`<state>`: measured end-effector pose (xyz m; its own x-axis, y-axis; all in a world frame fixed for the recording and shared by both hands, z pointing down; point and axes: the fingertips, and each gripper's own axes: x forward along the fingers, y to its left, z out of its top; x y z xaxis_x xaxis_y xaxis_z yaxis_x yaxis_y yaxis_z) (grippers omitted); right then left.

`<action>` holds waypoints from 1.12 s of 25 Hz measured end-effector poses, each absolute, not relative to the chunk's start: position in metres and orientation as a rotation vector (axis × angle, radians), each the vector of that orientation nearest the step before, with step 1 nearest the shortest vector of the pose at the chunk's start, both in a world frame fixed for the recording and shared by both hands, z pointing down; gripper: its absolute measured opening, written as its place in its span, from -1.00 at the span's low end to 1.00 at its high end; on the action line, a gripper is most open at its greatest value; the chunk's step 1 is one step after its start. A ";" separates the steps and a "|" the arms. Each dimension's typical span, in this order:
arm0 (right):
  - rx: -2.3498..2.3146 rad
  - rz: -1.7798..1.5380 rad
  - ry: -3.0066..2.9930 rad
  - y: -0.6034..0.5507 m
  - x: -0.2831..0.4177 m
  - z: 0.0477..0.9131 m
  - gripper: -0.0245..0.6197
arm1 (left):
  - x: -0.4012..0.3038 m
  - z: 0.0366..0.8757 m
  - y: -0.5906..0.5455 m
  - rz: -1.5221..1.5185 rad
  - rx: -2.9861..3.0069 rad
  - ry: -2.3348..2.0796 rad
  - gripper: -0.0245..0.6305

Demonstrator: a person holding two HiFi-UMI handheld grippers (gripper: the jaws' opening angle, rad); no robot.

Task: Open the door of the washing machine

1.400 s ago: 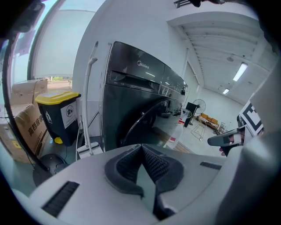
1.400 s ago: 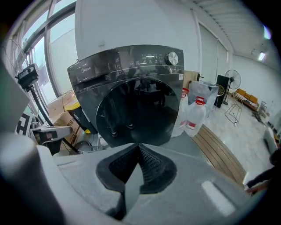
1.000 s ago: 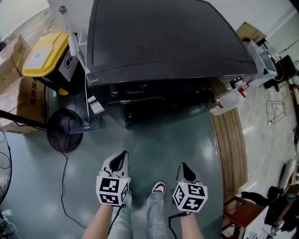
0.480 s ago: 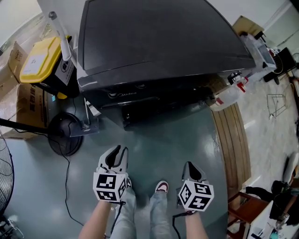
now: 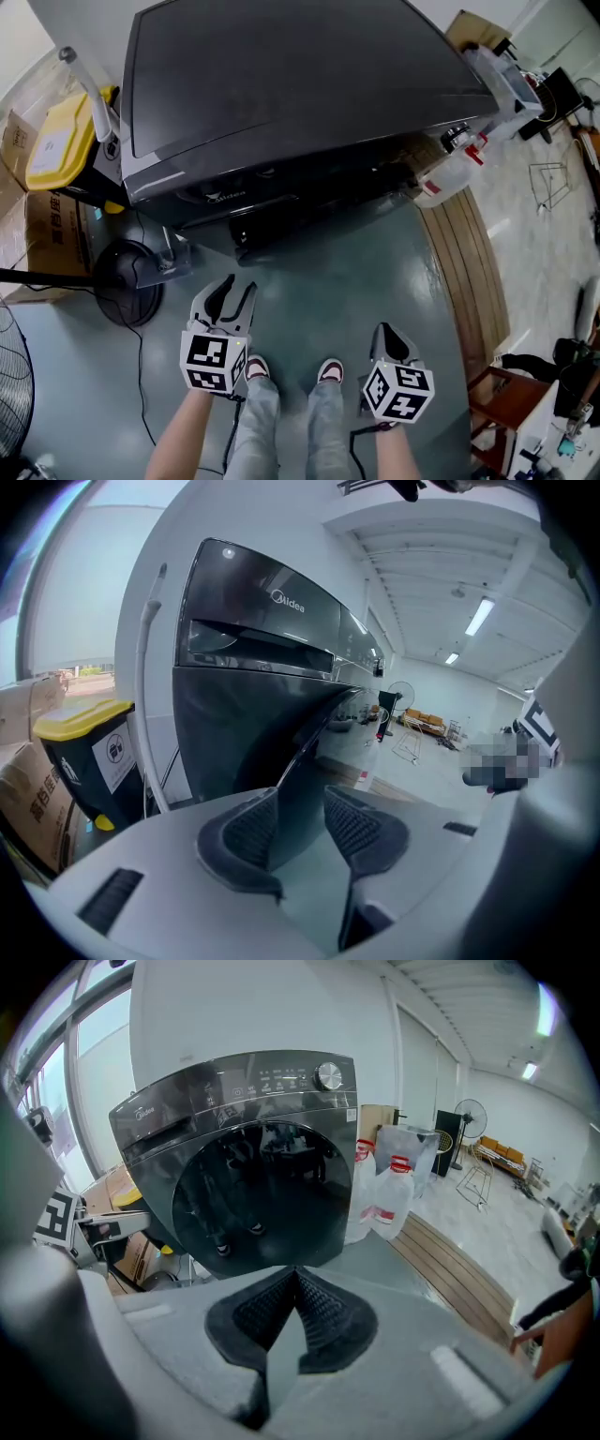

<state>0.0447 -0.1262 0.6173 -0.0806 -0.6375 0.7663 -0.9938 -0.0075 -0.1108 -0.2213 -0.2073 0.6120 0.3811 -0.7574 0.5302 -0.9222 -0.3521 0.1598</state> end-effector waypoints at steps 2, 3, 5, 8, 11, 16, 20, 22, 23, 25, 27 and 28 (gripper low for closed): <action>1.704 0.919 -1.756 -0.126 0.046 0.617 -0.91 | -0.220 0.613 -0.214 0.525 2.247 -1.426 -0.45; 1.712 0.922 -1.751 -0.126 0.046 0.617 -0.91 | -0.219 0.615 -0.217 0.533 2.262 -1.410 -0.45; 1.728 0.931 -1.739 -0.126 0.047 0.617 -0.91 | -0.217 0.617 -0.222 0.551 2.288 -1.373 -0.43; 1.750 0.944 -1.720 -0.125 0.050 0.618 -0.91 | -0.212 0.621 -0.229 0.574 2.322 -1.320 -0.41; 1.775 0.963 -1.705 -0.126 0.050 0.619 -0.91 | -0.209 0.624 -0.238 0.598 2.360 -1.287 -0.39; 1.799 0.974 -1.693 -0.127 0.053 0.619 -0.91 | -0.210 0.630 -0.256 0.671 2.446 -1.260 -0.39; 1.803 0.983 -1.679 -0.124 0.055 0.622 -0.91 | -0.205 0.631 -0.264 0.690 2.487 -1.177 -0.39; 1.804 0.992 -1.674 -0.123 0.055 0.625 -0.91 | -0.202 0.632 -0.265 0.693 2.496 -1.138 -0.39; 1.804 0.997 -1.672 -0.123 0.055 0.626 -0.91 | -0.200 0.634 -0.266 0.702 2.499 -1.124 -0.39; 1.807 1.007 -1.669 -0.122 0.055 0.626 -0.91 | -0.198 0.637 -0.267 0.720 2.501 -1.105 -0.39; 1.809 1.015 -1.669 -0.122 0.054 0.626 -0.91 | -0.197 0.639 -0.269 0.726 2.495 -1.103 -0.42; 1.808 1.016 -1.671 -0.122 0.054 0.626 -0.91 | -0.197 0.639 -0.270 0.723 2.492 -1.106 -0.51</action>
